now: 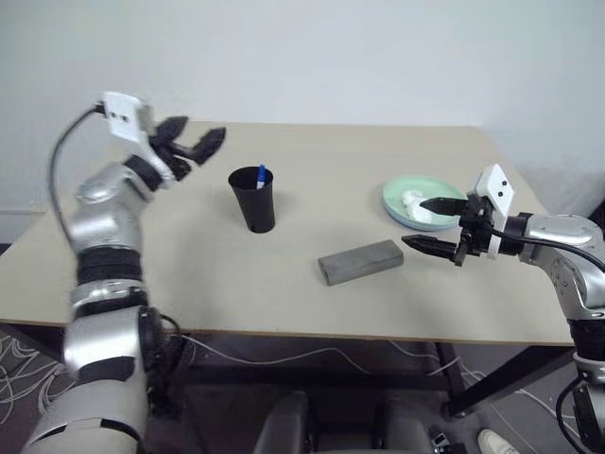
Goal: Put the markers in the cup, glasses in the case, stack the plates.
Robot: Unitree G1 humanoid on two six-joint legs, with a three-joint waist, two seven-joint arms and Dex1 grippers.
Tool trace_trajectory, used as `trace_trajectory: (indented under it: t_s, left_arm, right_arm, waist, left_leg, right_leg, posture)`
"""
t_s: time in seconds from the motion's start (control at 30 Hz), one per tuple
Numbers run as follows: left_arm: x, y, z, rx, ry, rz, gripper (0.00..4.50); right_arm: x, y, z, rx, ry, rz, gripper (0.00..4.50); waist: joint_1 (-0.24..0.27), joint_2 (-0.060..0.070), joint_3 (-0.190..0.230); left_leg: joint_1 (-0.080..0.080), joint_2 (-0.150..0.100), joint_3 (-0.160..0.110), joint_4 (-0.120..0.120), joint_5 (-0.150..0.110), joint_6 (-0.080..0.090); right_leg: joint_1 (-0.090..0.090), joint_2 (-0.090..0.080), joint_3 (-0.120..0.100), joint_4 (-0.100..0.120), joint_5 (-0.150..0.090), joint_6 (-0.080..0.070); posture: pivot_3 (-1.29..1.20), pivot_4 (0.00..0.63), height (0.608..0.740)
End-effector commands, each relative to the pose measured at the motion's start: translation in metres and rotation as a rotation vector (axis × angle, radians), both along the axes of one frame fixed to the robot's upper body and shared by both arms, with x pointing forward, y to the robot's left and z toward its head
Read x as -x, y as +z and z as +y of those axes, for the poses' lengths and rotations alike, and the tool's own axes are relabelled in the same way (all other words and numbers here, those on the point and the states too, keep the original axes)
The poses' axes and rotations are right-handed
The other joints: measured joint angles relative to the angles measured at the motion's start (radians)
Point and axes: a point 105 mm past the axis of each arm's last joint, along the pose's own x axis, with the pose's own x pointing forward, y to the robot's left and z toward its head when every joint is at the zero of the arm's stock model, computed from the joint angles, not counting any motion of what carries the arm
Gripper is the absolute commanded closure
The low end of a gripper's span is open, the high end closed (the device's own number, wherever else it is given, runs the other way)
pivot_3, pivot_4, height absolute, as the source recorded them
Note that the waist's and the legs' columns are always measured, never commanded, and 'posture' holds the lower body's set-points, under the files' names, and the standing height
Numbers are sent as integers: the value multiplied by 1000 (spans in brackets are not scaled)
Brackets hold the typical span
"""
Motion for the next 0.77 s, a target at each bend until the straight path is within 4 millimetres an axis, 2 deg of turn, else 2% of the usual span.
trace_trajectory:
  t_s: [0.03, 0.17, 0.4, 0.6, 0.77]
  left_arm:
    - [24, 4, 3, -75, -92, 18, 17]
    - [54, -19, 8, -115, -145, 113, 17]
    - [81, -43, 6, -84, -135, 183, 17]
    - [96, -56, 4, -39, -106, 224, 17]
    - [101, -63, 7, -19, -98, 265, 17]
  right_arm:
    - [0, 15, 2, -16, 4, -55, 0]
    - [-1, 10, -1, -22, -5, -15, 0]
    - [-3, 6, 1, -26, -5, 16, 0]
    - [-4, 3, 5, -39, 10, 31, 0]
    - [-5, -1, 9, -61, 12, 57, 0]
  waist:
    - [-5, 1, 0]
    - [-5, 1, 0]
    - [-7, 1, -1]
    - [-7, 1, -1]
    - [-6, 1, -1]
  left_leg:
    - [0, 0, 0, 0, 0, -1]
    - [1, 0, 0, 0, -4, -2]
    - [2, 0, 0, -1, -3, -3]
    - [2, 1, 0, -3, -3, -4]
    - [3, 0, 0, -3, -3, -4]
  right_leg:
    - [0, 0, 0, 0, 0, 0]
    - [0, -1, 0, 0, 0, 0]
    - [-1, -1, 1, 1, 0, 0]
    - [-1, -1, 1, 1, 0, -1]
    - [-1, 0, 1, 1, 0, 0]
  posture:
    - [0, 0, 629]
    - [0, 0, 629]
    - [0, 0, 629]
    - [0, 0, 629]
    - [0, 0, 629]
